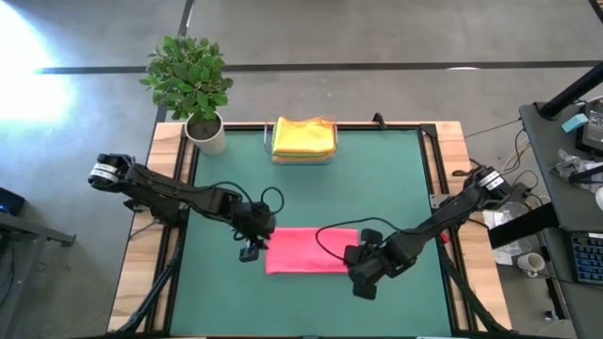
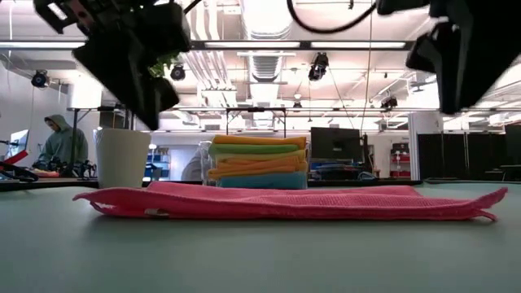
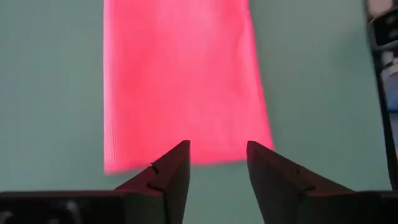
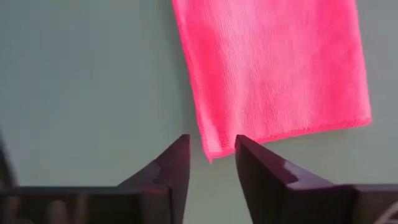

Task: Fold microfiber towels
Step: Fold the pink microfiber towel

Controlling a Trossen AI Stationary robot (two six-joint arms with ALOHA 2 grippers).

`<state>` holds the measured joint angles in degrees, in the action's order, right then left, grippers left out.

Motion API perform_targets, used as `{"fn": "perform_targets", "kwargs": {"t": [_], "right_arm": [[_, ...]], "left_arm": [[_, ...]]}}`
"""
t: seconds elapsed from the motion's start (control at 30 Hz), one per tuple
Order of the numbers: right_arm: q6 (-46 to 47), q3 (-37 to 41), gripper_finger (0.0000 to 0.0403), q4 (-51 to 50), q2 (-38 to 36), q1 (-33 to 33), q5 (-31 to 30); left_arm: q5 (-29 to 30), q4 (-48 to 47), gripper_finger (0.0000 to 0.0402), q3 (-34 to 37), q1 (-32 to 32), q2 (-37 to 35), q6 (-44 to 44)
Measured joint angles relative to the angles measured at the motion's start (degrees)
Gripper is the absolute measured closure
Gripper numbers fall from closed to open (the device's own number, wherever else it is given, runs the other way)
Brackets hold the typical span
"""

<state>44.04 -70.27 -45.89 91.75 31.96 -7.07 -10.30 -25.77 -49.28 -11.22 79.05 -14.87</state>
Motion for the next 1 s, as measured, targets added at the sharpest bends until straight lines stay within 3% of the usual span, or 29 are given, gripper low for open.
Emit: {"fn": "perform_targets", "kwargs": {"t": [0.17, 0.3, 0.47, 0.63, 0.77, 1.0], "right_arm": [[2.84, 0.16, 0.0267, -0.02, -1.33, -1.2, -6.92], [4.19, 1.89, 0.0279, 0.72, -0.83, -4.59, -7.67], [8.83, 7.34, 0.032, 8.75, -0.85, -9.11, -0.07], [10.5, 12.05, 0.0383, 21.1, -0.8, -10.6, 7.93], [13.05, 14.03, 0.0393, 25.68, -0.72, -10.64, 8.61], [16.31, 17.63, 0.0394, 25.58, -0.73, -10.98, 9.05]], "left_arm": [[2.61, 8.13, 0.026, 0.0, 0.09, 0.67, 4.2], [4.63, 11.8, 0.0268, 0.0, 1.08, 2.66, 6.65], [3.91, 12.58, 0.0295, 0.04, 2.15, 7.31, 7.82], [0.54, 14.42, 0.0353, -0.04, 2.16, 12.68, 8.15], [-0.19, 16.85, 0.0396, -0.04, 2.12, 14.04, 7.75], [0.41, 16.89, 0.0396, -0.02, 3.15, 16.44, 7.74]]}}
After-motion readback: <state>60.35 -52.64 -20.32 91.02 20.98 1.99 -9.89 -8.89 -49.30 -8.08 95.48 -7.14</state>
